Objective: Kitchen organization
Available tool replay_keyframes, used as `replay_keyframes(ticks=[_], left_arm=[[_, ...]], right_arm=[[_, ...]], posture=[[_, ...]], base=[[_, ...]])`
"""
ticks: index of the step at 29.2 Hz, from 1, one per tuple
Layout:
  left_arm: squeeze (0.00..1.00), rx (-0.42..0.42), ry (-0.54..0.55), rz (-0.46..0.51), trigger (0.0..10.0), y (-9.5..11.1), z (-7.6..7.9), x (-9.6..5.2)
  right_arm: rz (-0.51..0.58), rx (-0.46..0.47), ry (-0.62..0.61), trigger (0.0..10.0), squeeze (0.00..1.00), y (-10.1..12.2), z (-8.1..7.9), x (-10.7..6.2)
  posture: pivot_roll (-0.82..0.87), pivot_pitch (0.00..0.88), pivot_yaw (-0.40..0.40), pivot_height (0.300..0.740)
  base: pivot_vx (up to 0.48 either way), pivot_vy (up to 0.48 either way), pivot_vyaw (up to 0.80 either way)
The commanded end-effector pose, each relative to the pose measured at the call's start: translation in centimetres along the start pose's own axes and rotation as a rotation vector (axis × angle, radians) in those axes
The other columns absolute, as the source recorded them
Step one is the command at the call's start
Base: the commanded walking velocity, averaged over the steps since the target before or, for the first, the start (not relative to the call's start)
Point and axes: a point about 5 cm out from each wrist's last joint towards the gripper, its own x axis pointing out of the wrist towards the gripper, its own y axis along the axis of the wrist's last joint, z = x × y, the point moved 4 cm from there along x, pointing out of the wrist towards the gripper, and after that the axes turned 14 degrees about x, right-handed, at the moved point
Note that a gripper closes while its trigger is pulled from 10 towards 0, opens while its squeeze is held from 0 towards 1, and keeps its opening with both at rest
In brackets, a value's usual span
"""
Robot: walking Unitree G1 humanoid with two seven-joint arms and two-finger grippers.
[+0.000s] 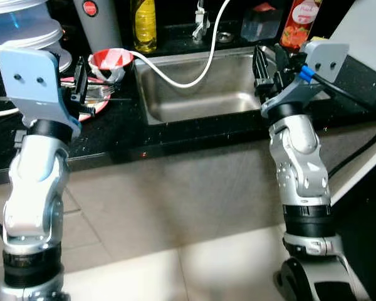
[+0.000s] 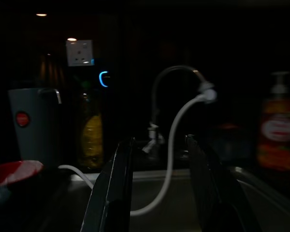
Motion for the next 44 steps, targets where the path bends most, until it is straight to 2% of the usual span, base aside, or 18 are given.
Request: replay_keyframes(ticks=[1, 14, 24, 44], left_arm=[[0.00, 0.008, 0.008, -0.019, 10.0, -0.5, -0.2, 0.0], [0.00, -0.010, -0.002, -0.017, 10.0, -0.6, 0.2, 0.1], [0.00, -0.018, -0.037, -0.018, 10.0, -0.5, 1.0, 0.0], [0.00, -0.012, -0.073, -0.060, 10.0, -1.5, 1.5, -0.5]], right_arm=[[-0.009, 0.013, 0.019, 10.0, 0.00, -0.3, -0.7, 0.0], [-0.011, 0.008, 0.017, 10.0, 0.00, -0.4, -0.5, -0.1], [-0.013, 0.003, 0.012, 10.0, 0.00, -0.4, -0.3, -0.2], [-0.023, 0.014, 0.020, 10.0, 0.00, -0.7, -0.6, -0.1]], posture=[[0.03, 0.000, 0.021, 0.740], [0.02, 0.000, 0.026, 0.740], [0.01, 0.000, 0.027, 0.740], [0.03, 0.000, 0.017, 0.740]], base=[[0.472, 0.000, 0.00], [0.463, 0.000, 0.00], [0.000, 0.000, 0.00], [0.000, 0.000, 0.00]])
